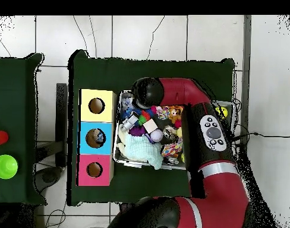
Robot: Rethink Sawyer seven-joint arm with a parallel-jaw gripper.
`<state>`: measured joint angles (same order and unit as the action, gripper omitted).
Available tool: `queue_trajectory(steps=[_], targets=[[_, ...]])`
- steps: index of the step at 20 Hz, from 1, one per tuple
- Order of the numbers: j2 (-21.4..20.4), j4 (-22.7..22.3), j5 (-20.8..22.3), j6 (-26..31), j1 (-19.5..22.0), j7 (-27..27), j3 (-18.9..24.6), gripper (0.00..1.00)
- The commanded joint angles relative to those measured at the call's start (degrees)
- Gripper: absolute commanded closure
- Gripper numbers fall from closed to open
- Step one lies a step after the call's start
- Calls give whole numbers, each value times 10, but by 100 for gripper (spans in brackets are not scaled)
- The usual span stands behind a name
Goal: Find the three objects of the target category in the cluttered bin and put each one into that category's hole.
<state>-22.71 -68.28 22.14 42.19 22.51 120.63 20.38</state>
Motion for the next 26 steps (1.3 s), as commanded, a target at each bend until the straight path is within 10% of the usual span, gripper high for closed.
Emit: queue_trajectory(steps=[1, 19, 26], targets=[[18, -36, 32, 14, 2, -158, 59, 0], [187, 303, 40, 184, -14, -299, 136, 0], [74, 137, 18, 144, -11, -215, 88, 0]])
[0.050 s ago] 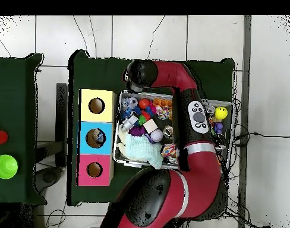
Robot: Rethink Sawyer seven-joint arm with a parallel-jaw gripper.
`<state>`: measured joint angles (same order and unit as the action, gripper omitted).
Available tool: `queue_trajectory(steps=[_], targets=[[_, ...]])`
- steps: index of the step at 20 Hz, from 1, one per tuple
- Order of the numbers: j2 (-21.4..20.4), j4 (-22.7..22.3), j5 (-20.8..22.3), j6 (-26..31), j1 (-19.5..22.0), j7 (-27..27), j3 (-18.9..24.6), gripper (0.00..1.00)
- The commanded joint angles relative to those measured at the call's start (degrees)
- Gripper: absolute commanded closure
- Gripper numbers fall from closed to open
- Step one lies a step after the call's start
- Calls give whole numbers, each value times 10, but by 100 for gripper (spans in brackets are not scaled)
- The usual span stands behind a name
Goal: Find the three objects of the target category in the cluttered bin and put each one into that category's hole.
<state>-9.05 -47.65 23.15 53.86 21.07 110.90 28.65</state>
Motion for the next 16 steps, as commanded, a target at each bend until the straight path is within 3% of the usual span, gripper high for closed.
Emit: queue_trajectory(steps=[1, 2, 6, 10, 16], targets=[[-91, -109, 3, 19, 5, -101, -3, 0], [-125, -156, -3, 12, 8, -82, -9, 0], [-205, -261, -15, -7, 20, -46, -15, 0], [-256, -320, -27, -12, 30, -28, -10, 0], [-330, -372, -52, 9, 30, -6, -14, 0]])
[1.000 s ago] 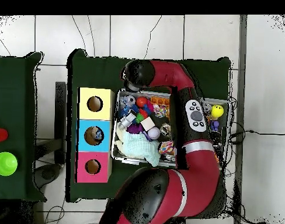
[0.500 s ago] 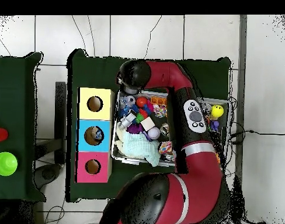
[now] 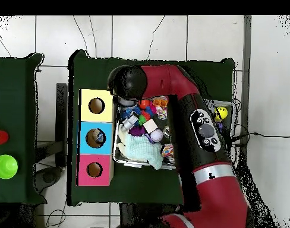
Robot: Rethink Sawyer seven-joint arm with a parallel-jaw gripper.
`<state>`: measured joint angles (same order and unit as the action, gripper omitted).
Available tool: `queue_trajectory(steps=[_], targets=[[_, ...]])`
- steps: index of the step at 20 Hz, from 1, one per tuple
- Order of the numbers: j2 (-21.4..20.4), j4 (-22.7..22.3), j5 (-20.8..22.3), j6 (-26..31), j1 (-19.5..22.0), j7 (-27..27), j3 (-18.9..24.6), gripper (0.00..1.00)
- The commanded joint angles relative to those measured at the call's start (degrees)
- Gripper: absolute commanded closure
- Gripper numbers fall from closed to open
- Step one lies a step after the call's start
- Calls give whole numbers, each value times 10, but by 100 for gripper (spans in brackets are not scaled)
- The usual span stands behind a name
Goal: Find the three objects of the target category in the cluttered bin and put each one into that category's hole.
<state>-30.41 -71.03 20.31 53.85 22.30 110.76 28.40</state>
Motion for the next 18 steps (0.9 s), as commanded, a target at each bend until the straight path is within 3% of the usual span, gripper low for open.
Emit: queue_trajectory(steps=[1, 9, 18], targets=[[-121, -143, -22, 6, 16, -3, -14, 0], [-100, -174, 3, -55, 15, 15, -31, 0], [-104, -220, 30, -129, -9, 57, -74, 0]])
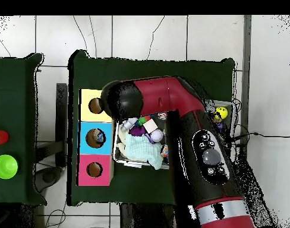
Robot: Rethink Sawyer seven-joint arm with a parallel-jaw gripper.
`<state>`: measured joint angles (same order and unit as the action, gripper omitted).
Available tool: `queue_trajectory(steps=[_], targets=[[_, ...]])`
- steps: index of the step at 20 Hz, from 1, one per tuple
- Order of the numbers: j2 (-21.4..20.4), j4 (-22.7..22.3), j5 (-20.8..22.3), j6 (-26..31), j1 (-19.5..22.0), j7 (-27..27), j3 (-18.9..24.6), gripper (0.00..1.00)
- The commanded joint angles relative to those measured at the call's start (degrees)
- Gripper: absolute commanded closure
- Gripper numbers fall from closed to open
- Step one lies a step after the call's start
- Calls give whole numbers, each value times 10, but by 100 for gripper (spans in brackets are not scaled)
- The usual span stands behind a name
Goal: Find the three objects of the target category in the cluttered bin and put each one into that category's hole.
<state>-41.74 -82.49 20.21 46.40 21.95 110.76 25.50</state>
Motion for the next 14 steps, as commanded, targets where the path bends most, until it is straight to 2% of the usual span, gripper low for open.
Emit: queue_trajectory(steps=[1, 8, 14], targets=[[11, -109, 31, -63, -7, 60, -49, 0], [29, -116, 33, -111, -28, 73, -81, 0], [58, -97, 35, -135, -51, 76, -109, 0]])
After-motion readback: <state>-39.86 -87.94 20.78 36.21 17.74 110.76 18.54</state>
